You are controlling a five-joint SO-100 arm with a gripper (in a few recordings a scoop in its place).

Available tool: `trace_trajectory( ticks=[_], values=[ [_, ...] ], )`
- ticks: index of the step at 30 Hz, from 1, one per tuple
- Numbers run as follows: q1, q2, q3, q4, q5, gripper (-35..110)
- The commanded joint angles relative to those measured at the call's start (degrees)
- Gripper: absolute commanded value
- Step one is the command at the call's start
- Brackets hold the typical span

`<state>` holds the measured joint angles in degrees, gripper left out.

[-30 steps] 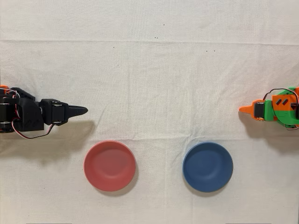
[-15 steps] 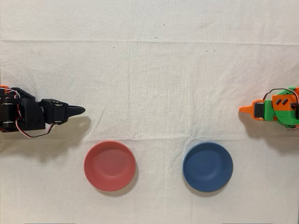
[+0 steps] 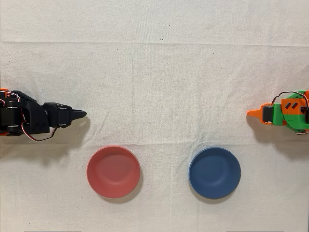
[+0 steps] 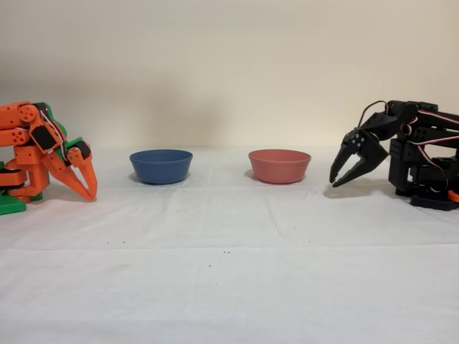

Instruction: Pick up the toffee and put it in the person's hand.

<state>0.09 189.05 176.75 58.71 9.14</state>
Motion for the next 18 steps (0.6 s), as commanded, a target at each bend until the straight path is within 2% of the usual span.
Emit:
trace_trajectory(
  ticks=[1, 18],
  values=[
    [-0.4, 4.0, 1.5, 0.2, 0.4, 0],
    [-0.4, 4.0, 3.1, -0.5, 0.7, 0]
  ],
)
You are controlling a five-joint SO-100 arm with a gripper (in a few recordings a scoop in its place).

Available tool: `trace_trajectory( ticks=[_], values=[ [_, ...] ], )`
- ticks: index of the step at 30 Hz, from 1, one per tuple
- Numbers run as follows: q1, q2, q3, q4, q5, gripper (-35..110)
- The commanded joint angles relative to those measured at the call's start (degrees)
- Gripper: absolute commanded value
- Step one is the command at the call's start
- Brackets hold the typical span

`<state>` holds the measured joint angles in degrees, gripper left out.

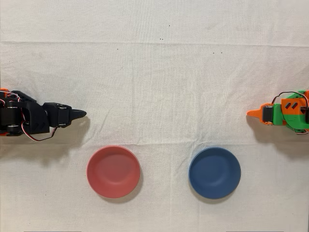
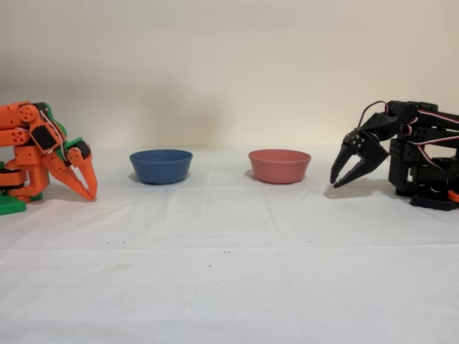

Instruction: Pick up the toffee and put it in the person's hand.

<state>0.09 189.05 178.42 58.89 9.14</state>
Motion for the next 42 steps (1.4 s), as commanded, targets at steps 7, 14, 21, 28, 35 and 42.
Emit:
trace_trajectory(
  ticks=[7, 14, 21, 28, 35, 42],
  values=[
    [-0.4, 4.0, 3.6, -2.9, -0.3, 0],
    [-0.3, 4.0, 5.6, -4.4, -1.9, 0],
    [-0.3, 4.0, 5.7, -4.3, -1.4, 0],
    [-0.3, 4.0, 5.7, -4.3, -1.0, 1],
    [-0.3, 4.0, 5.7, -4.3, -1.0, 2],
    [-0.3, 4.0, 5.7, -4.3, -1.0, 0]
  ],
)
